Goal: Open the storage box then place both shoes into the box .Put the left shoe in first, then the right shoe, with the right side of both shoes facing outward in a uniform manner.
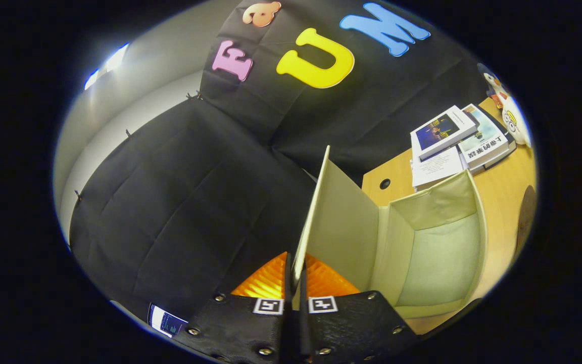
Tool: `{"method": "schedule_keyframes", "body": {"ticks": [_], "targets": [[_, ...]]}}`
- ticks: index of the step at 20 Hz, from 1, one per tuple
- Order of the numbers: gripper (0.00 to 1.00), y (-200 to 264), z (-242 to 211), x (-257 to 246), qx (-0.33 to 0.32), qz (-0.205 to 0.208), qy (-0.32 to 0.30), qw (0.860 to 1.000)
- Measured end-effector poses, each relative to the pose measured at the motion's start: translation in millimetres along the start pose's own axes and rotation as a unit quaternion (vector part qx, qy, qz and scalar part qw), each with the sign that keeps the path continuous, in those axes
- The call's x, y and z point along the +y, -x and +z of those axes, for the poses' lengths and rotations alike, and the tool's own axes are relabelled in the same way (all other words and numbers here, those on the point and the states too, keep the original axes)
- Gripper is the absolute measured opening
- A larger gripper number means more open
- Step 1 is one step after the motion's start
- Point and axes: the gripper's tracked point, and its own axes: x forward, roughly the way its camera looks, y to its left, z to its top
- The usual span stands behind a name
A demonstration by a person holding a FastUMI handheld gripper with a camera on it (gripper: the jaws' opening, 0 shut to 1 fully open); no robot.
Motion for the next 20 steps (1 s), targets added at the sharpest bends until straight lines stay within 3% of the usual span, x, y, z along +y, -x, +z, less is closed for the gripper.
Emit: {"method": "schedule_keyframes", "body": {"ticks": [2, 5, 11, 20], "targets": [[0.24, -14.5, -12.1, 12.2, 0.014, 0.009, 0.032, 0.999], [0.98, -17.9, -13.6, 9.0, 0.006, -0.012, 0.094, 0.996], [0.97, 23.6, 18.1, -34.4, -0.031, -0.068, 0.141, 0.987], [0.97, 137.5, 87.3, -142.2, -0.103, -0.207, 0.147, 0.962]]}}
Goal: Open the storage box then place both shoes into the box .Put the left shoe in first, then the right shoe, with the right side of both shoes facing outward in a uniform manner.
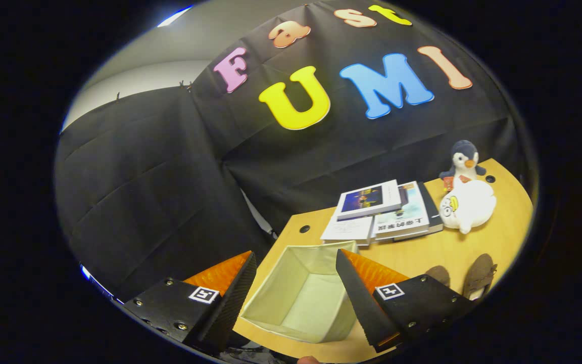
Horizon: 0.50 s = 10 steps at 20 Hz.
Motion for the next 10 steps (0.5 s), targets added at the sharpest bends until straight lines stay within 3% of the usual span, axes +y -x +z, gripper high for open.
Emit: {"method": "schedule_keyframes", "body": {"ticks": [5, 10], "targets": [[0.97, 28.3, 5.1, -87.8, -0.008, -0.085, 0.045, 0.995], [0.97, 33.4, -29.1, -150.2, 0.034, -0.138, 0.086, 0.986]]}}
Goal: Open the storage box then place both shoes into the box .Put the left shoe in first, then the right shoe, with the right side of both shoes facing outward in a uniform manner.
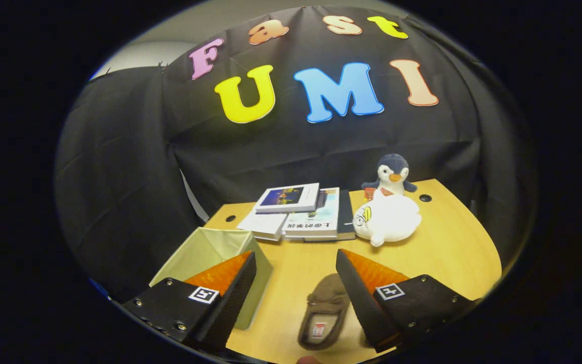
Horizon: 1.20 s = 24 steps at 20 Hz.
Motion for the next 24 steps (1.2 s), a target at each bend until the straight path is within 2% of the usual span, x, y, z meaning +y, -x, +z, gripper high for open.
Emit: {"method": "schedule_keyframes", "body": {"ticks": [5, 8, 18, 20, 22, 23, 24], "targets": [[0.97, -15.4, -63.3, -34.9, 0.070, -0.030, 0.044, 0.996], [0.97, -26.3, -105.7, -50.5, 0.120, -0.040, 0.050, 0.991], [0.98, -39.4, -179.4, -58.3, 0.215, -0.037, 0.041, 0.975], [0.90, -43.0, -184.5, -56.0, 0.228, -0.034, 0.025, 0.973], [0.72, -45.5, -187.9, -50.2, 0.237, -0.028, -0.004, 0.971], [0.59, -45.7, -187.7, -50.2, 0.242, -0.030, -0.012, 0.970], [0.54, -45.5, -189.9, -49.9, 0.247, -0.030, -0.016, 0.968]]}}
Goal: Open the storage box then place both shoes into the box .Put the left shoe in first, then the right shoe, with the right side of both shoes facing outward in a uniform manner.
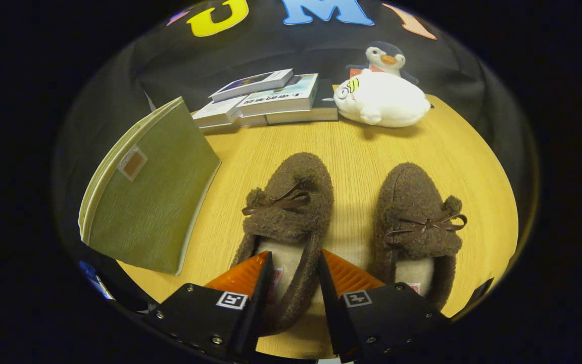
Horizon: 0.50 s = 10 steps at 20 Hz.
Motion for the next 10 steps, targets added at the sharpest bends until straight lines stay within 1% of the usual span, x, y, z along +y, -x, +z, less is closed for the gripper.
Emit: {"method": "schedule_keyframes", "body": {"ticks": [1, 2, 3, 4, 5, 6, 7, 8, 10], "targets": [[0.53, 0.3, 0.4, -1.3, 0.002, -0.001, 0.002, 1.000], [0.53, 1.4, 3.4, -14.3, -0.005, -0.024, -0.005, 1.000], [0.18, 2.5, 2.4, -9.3, 0.002, -0.017, -0.024, 1.000], [0.19, 2.1, 2.0, -8.8, 0.005, -0.013, -0.035, 0.999], [0.18, 9.7, 3.9, -16.4, -0.002, -0.027, -0.045, 0.999], [0.10, 12.6, 6.7, -20.1, -0.005, -0.032, -0.066, 0.997], [0.01, 11.3, 9.0, -16.9, -0.006, -0.022, -0.092, 0.996], [0.01, 13.7, 12.7, -13.0, -0.007, -0.017, -0.109, 0.994], [0.01, 22.4, 19.0, -11.1, -0.009, -0.016, -0.119, 0.993]]}}
